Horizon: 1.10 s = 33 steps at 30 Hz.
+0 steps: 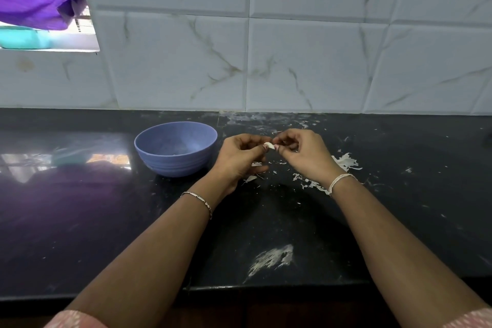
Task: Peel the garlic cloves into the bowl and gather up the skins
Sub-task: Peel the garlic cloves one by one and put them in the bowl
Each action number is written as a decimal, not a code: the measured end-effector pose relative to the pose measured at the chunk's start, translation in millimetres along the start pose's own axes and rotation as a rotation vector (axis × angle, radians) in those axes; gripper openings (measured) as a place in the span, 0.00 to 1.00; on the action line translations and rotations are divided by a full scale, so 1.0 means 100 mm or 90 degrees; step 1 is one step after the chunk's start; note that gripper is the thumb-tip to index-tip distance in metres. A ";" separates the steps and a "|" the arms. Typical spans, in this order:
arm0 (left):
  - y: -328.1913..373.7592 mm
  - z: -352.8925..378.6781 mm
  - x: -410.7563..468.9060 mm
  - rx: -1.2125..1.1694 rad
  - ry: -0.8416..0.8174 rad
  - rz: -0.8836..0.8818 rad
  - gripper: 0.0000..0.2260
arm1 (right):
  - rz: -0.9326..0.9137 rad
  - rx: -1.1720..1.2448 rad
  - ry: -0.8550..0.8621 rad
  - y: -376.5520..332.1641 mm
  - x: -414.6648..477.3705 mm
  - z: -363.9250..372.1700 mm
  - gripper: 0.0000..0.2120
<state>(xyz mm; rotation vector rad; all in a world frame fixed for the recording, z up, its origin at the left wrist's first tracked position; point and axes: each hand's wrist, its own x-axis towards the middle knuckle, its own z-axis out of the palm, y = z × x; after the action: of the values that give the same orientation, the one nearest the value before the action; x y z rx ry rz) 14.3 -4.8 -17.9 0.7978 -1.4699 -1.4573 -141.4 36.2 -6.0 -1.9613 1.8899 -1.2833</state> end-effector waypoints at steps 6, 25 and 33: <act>0.02 0.01 -0.01 -0.017 0.019 -0.002 0.08 | -0.001 -0.037 -0.016 -0.01 -0.01 0.06 0.06; 0.01 -0.03 0.01 -0.030 0.015 -0.043 0.14 | -0.023 0.061 0.038 -0.06 -0.02 0.05 0.11; 0.00 -0.03 0.02 -0.021 0.018 -0.053 0.06 | 0.023 -0.161 0.130 0.07 -0.01 -0.11 0.05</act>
<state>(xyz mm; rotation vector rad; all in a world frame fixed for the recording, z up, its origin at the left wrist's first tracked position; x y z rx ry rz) 16.5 -8.0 -17.5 0.8652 -1.4024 -1.5216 -153.6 40.9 -3.8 -1.9619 2.2739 -1.3380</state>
